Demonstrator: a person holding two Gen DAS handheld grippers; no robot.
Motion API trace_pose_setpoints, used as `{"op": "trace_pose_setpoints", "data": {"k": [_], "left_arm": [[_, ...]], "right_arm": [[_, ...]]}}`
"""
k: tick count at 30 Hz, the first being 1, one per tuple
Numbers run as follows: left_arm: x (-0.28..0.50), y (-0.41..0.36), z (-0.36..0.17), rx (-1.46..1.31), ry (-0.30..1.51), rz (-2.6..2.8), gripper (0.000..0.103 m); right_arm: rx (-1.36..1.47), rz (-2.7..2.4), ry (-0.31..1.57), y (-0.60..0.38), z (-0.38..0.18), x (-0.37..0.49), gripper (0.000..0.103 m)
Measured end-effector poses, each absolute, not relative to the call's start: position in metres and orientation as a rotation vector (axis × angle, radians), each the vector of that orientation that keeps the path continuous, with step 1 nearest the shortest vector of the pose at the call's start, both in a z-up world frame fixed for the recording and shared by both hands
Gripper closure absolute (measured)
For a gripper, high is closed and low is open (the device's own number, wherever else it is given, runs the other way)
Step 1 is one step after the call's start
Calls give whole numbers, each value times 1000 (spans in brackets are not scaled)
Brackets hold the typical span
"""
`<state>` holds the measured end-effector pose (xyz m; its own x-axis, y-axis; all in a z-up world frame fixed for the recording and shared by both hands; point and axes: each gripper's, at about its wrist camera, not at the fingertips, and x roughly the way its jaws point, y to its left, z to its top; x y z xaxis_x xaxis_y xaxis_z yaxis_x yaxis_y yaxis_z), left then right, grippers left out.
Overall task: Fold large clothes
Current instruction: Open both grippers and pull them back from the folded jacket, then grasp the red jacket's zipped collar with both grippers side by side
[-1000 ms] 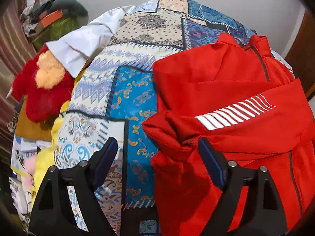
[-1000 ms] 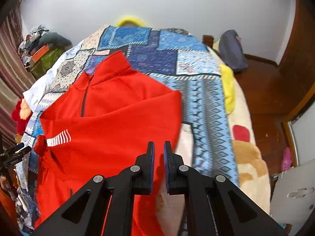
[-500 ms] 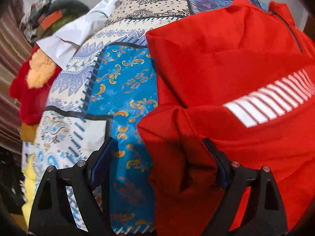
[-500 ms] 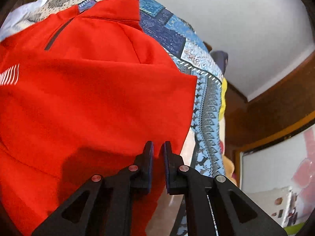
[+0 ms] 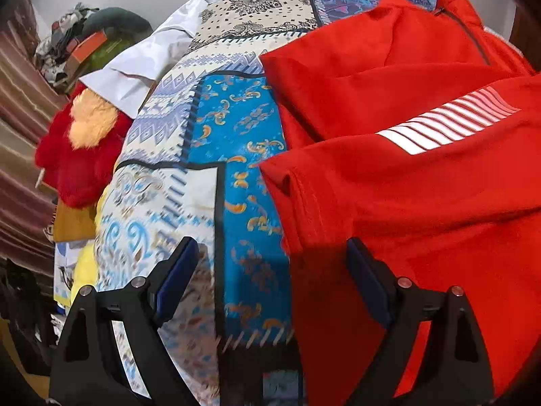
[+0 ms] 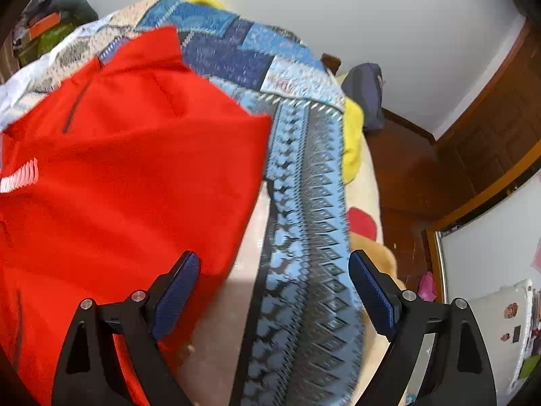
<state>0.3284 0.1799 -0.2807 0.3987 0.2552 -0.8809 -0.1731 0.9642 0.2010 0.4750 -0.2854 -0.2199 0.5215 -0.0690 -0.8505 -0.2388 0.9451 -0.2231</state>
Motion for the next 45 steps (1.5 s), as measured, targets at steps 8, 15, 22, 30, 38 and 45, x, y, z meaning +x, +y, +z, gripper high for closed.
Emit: {"op": "trace_pose_setpoints", "data": {"k": [8,15,22,30,38,45], "left_arm": [[333,173,-217,47,1017,238,15],[372,152,-157,14,903,153,10],[441,134,-145,26,875,88,4],[520,124,-189,-23,930,22,4],[578,110,-241,-102,986,-38,4],[601,110,-270,-207,1019,-63,4]], "right_arm": [[-103,246,967,-289,-150,471,8],[-88,322,873,-246,-102,483,0],[-104,392,880,-192,-108,532,0],[-37,403,1009,-156,-171,607,0],[-43,424,1034,-126,-217,659,0],[70,439,1050,-121,-250,679,8]]}}
